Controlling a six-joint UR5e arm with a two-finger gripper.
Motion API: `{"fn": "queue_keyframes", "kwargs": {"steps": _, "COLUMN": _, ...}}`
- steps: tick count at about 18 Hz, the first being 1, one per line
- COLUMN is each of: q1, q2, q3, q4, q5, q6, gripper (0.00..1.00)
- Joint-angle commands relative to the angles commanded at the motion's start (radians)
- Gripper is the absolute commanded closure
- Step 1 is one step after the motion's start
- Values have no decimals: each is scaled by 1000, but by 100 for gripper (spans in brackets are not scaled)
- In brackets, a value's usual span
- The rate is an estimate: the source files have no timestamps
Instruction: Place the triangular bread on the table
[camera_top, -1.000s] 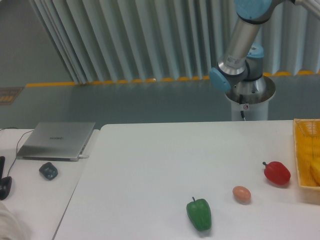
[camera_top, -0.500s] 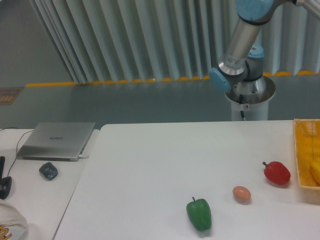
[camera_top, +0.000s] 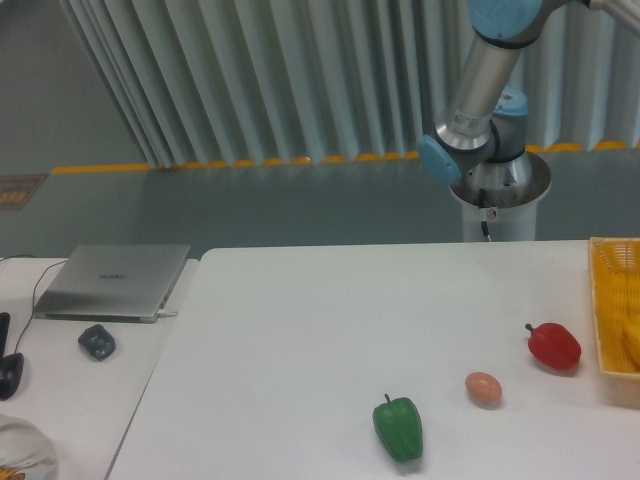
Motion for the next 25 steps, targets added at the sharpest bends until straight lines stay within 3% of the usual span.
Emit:
{"fn": "queue_keyframes", "kwargs": {"steps": 5, "q1": -25, "q2": 26, "q3": 25, "q4": -40, "q5": -9, "q6": -28, "gripper": 86}}
{"fn": "queue_keyframes", "kwargs": {"steps": 6, "q1": -40, "q2": 32, "q3": 41, "q4": -71, "q5": -11, "q6": -35, "gripper": 86}}
{"fn": "queue_keyframes", "kwargs": {"steps": 10, "q1": -57, "q2": 46, "q3": 95, "q4": -183, "q5": -136, "q6": -159, "gripper": 86}}
{"fn": "queue_keyframes", "kwargs": {"steps": 13, "q1": -110, "q2": 64, "q3": 106, "q4": -198, "q5": -164, "q6": -291, "gripper": 86}}
{"fn": "queue_keyframes", "kwargs": {"steps": 19, "q1": -215, "q2": 83, "q3": 101, "q4": -186, "q5": -183, "q6": -564, "gripper": 86}}
{"fn": "queue_keyframes", "kwargs": {"steps": 22, "q1": -279, "q2": 81, "q3": 92, "q4": -94, "q5": -175, "q6": -769, "gripper": 86}}
{"fn": "queue_keyframes", "kwargs": {"steps": 25, "q1": -311, "q2": 81, "q3": 68, "q4": -37, "q5": -170, "q6": -815, "gripper": 86}}
